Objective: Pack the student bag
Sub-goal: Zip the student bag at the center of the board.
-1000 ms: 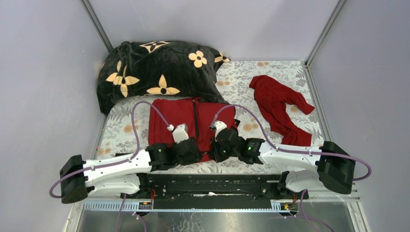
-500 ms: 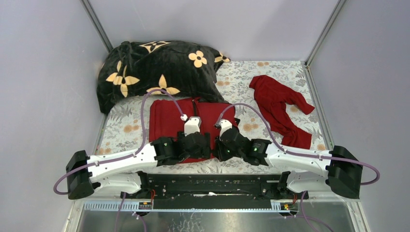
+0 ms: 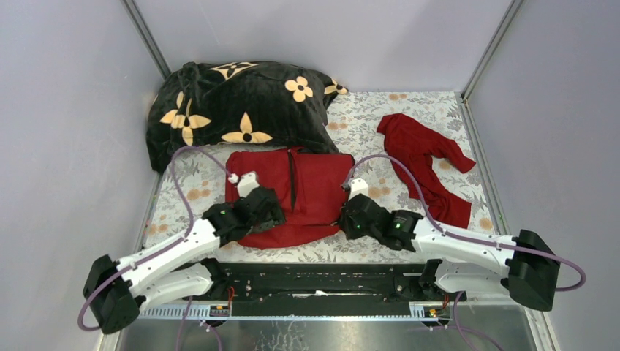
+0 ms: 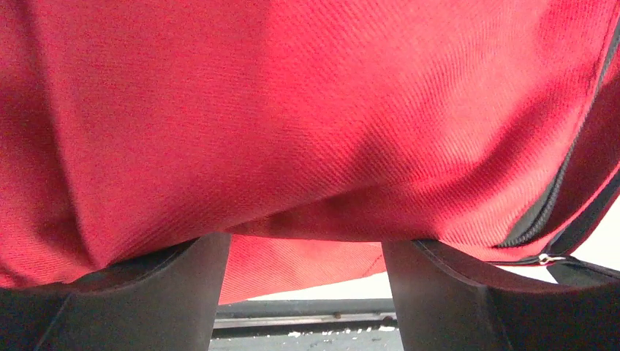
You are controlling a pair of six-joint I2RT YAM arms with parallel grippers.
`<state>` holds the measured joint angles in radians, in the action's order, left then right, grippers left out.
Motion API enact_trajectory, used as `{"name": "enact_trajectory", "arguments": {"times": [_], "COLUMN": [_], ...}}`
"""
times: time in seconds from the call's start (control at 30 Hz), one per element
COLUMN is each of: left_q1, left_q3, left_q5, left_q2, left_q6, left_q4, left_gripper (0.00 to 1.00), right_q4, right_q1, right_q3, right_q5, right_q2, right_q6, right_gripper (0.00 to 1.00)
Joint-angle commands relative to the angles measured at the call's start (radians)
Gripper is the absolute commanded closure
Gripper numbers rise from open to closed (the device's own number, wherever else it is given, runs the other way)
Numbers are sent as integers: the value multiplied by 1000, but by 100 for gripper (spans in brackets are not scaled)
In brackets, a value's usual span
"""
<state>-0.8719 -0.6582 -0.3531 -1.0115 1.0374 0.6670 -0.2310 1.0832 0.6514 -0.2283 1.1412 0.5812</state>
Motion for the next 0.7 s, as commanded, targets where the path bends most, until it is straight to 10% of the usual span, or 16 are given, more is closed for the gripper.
{"name": "enact_trajectory", "arguments": {"times": [0.0, 0.3, 0.47, 0.67], "left_q1": [119, 113, -299, -540], "left_q3": [33, 29, -72, -449], "left_q5": [-14, 73, -17, -187], "left_q2": [105, 133, 92, -373], "left_q6": [-45, -130, -182, -373], "left_q4": [88, 22, -103, -32], "left_gripper": [19, 23, 12, 1], "right_q4": [-103, -109, -33, -49], "right_q1": [-136, -381, -381, -393], "right_q3": [-18, 61, 71, 138], "right_q5": [-105, -50, 40, 115], "right_q2": [-56, 54, -16, -40], "right_q6": [-67, -89, -104, -157], "right_gripper": [100, 100, 100, 100]}}
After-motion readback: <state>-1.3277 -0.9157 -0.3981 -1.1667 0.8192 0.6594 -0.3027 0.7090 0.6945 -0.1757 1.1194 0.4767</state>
